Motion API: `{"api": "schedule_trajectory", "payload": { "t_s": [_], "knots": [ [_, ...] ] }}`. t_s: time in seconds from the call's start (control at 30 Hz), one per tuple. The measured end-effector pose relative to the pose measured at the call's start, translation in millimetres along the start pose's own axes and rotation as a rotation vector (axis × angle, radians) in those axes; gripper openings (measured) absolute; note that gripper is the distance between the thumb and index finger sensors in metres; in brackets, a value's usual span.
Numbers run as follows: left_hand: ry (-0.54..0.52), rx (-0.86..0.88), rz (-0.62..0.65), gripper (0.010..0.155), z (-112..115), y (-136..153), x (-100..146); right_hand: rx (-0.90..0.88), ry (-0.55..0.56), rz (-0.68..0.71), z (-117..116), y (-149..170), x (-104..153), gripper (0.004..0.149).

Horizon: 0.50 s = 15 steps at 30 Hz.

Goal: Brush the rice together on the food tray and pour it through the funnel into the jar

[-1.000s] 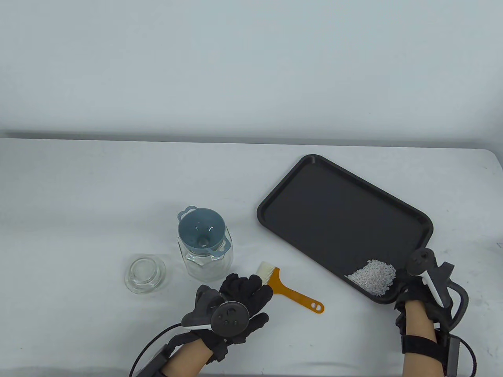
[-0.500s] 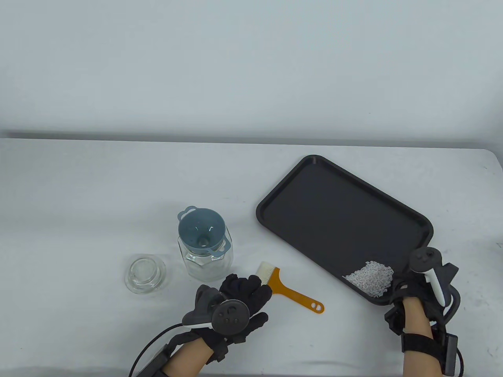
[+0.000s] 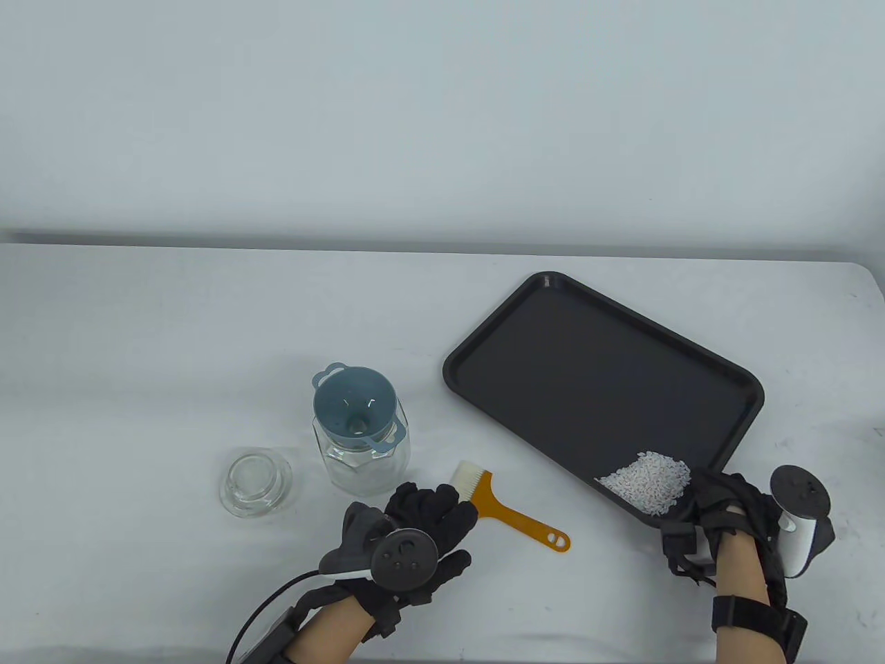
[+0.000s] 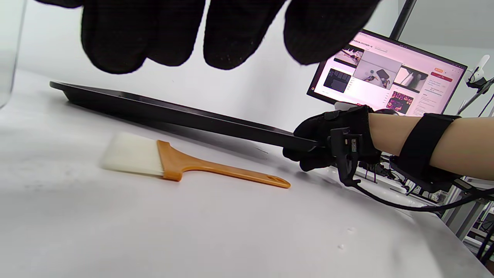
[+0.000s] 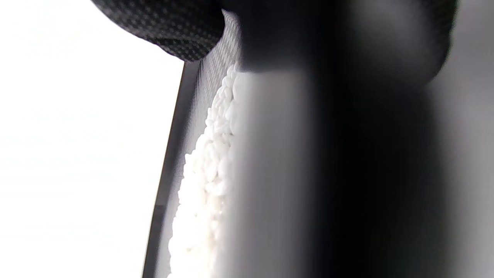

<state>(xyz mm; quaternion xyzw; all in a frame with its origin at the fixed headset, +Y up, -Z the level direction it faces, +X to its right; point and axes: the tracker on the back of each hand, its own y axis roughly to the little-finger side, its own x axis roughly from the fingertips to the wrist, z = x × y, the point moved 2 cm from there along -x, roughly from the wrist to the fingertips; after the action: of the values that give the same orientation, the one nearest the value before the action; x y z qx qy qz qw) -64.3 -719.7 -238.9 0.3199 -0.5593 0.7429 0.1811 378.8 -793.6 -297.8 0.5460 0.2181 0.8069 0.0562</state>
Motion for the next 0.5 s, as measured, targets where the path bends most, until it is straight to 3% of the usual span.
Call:
{"api": "schedule_trajectory", "payload": {
  "t_s": [0.5],
  "knots": [
    [-0.061,-0.005,-0.007,0.068,-6.3,2.1,2.9,-0.33,-0.053,0.261,-19.0,-34.9,17.9,0.051]
  ]
}}
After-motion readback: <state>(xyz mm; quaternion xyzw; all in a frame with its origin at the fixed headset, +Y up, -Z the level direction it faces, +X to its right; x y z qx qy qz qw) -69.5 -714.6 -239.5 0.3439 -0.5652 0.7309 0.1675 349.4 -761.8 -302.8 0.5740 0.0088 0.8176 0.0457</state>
